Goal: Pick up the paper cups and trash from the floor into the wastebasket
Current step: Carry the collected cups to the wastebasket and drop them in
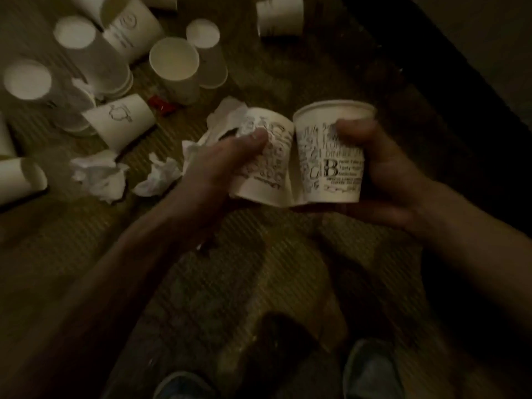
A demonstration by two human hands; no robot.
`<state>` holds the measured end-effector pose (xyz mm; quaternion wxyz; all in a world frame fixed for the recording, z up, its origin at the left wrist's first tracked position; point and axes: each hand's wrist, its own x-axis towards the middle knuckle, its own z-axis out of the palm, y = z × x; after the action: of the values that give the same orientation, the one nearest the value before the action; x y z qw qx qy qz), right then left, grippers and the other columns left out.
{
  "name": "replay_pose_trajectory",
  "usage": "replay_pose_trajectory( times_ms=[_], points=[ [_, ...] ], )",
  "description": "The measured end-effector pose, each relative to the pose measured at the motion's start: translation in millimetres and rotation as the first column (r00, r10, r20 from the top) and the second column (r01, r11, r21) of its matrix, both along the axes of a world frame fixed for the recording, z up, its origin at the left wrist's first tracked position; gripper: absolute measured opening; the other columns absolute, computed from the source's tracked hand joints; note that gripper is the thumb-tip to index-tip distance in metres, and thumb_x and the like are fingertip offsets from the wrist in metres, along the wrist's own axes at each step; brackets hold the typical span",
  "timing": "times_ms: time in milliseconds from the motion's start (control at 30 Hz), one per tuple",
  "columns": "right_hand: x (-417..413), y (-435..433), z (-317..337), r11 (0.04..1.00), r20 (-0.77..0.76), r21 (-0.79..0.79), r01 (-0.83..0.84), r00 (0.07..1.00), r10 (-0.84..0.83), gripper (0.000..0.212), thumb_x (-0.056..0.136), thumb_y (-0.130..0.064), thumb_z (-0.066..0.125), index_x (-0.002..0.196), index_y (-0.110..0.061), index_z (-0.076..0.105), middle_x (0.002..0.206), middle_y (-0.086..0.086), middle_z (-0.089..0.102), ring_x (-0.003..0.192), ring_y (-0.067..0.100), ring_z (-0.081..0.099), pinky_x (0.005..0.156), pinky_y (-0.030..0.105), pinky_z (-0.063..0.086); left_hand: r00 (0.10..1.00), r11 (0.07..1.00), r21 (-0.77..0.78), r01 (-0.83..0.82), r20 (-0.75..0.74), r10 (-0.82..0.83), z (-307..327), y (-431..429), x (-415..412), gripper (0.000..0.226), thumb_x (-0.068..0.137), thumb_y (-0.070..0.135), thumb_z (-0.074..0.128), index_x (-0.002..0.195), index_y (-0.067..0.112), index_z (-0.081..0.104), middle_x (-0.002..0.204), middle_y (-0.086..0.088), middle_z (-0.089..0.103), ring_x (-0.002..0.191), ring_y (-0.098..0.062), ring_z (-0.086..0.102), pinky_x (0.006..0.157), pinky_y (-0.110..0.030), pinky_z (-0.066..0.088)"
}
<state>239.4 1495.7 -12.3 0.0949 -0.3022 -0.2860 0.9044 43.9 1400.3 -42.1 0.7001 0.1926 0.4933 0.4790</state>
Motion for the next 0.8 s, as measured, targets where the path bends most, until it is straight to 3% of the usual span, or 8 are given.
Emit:
replay_pose_trajectory(
  times_ms=[67, 167, 233, 300, 500, 600, 700, 800],
  points=[
    [4.5, 1.8, 2.0, 0.997, 0.023, 0.069, -0.017, 1.000, 0.015, 0.063, 0.059, -0.041, 0.085, 0.116, -0.017, 0.071, 0.120, 0.011, 0.068, 0.109, 0.029, 0.066, 0.090, 0.052, 0.054, 0.999, 0.999, 0.028, 0.017, -0.029, -0.016, 3.1, 3.2, 7.1, 0.031, 0.084, 0.049, 0.064, 0.103, 0.026, 0.074, 0.113, -0.008, 0.074, 0.103, -0.027, 0.071, 0.086, -0.047, 0.059],
    [7.0, 6.1, 6.3, 0.976, 0.085, 0.210, -0.047, 0.996, 0.030, 0.054, 0.065, -0.048, 0.076, 0.113, -0.022, 0.072, 0.122, 0.009, 0.067, 0.114, 0.031, 0.063, 0.099, 0.062, 0.042, 0.995, 0.997, 0.081, 0.016, -0.103, -0.008, 12.3, 10.4, 13.5, 0.042, 0.081, 0.052, 0.066, 0.110, 0.022, 0.071, 0.107, -0.009, 0.075, 0.092, -0.024, 0.074, 0.067, -0.038, 0.061],
    [11.3, 8.0, 16.0, 0.968, 0.106, 0.252, -0.015, 0.994, -0.012, 0.052, 0.068, -0.048, 0.068, 0.113, -0.022, 0.070, 0.121, 0.009, 0.068, 0.114, 0.031, 0.062, 0.100, 0.067, 0.039, 0.989, 0.993, 0.117, 0.030, -0.149, -0.013, 24.2, 17.3, 17.6, 0.059, 0.081, 0.052, 0.067, 0.126, 0.015, 0.060, 0.114, -0.010, 0.073, 0.101, -0.027, 0.072, 0.081, -0.048, 0.059],
    [21.6, 8.6, 31.8, 0.956, 0.118, 0.291, 0.038, 0.990, -0.075, 0.055, 0.071, -0.049, 0.064, 0.119, -0.022, 0.066, 0.122, 0.009, 0.068, 0.116, 0.031, 0.062, 0.100, 0.067, 0.040, 0.974, 0.985, 0.156, 0.072, -0.223, -0.036, 42.8, 21.9, 26.7, 0.061, 0.080, 0.053, 0.065, 0.128, 0.017, 0.057, 0.115, -0.008, 0.073, 0.106, -0.027, 0.070, 0.092, -0.053, 0.055],
    [101.5, 7.7, 98.7, 0.877, 0.228, 0.469, 0.101, 0.946, -0.231, 0.058, 0.076, -0.062, 0.060, 0.122, -0.027, 0.065, 0.123, 0.006, 0.069, 0.114, 0.026, 0.065, 0.093, 0.055, 0.050, 0.946, 0.917, 0.315, 0.246, -0.284, -0.156, 107.2, 44.1, 99.3, 0.051, 0.076, 0.055, 0.065, 0.116, 0.024, 0.064, 0.104, -0.002, 0.076, 0.093, -0.021, 0.074, 0.067, -0.031, 0.059],
    [157.6, 0.5, 130.3, 0.836, 0.166, 0.504, 0.218, 0.925, -0.342, 0.059, 0.076, -0.054, 0.065, 0.123, -0.018, 0.065, 0.124, 0.010, 0.068, 0.116, 0.026, 0.064, 0.093, 0.045, 0.054, 0.934, 0.852, 0.395, 0.343, -0.239, -0.265, 126.4, 51.6, 148.3, 0.042, 0.076, 0.055, 0.065, 0.105, 0.025, 0.073, 0.106, -0.004, 0.076, 0.097, -0.022, 0.074, 0.071, -0.028, 0.059],
    [210.9, -17.4, 155.3, 0.757, 0.152, 0.555, 0.344, 0.853, -0.499, 0.046, 0.071, -0.053, 0.069, 0.101, -0.020, 0.079, 0.115, 0.009, 0.072, 0.107, 0.024, 0.069, 0.083, 0.037, 0.058, 0.885, 0.763, 0.452, 0.462, -0.283, -0.369, 145.8, 58.4, 202.8, 0.043, 0.078, 0.064, 0.059, 0.105, 0.033, 0.071, 0.108, 0.004, 0.075, 0.099, -0.016, 0.073, 0.080, -0.032, 0.059],
    [262.3, -37.9, 160.9, 0.691, 0.134, 0.535, 0.486, 0.759, -0.637, 0.067, 0.063, -0.058, 0.077, 0.115, -0.018, 0.073, 0.122, 0.010, 0.069, 0.114, 0.025, 0.066, 0.092, 0.041, 0.055, 0.829, 0.667, 0.492, 0.559, -0.333, -0.450, 158.4, 67.7, 254.7, 0.039, 0.087, 0.066, 0.051, 0.102, 0.036, 0.071, 0.101, 0.010, 0.076, 0.094, -0.010, 0.073, 0.077, -0.025, 0.059]
  ],
)
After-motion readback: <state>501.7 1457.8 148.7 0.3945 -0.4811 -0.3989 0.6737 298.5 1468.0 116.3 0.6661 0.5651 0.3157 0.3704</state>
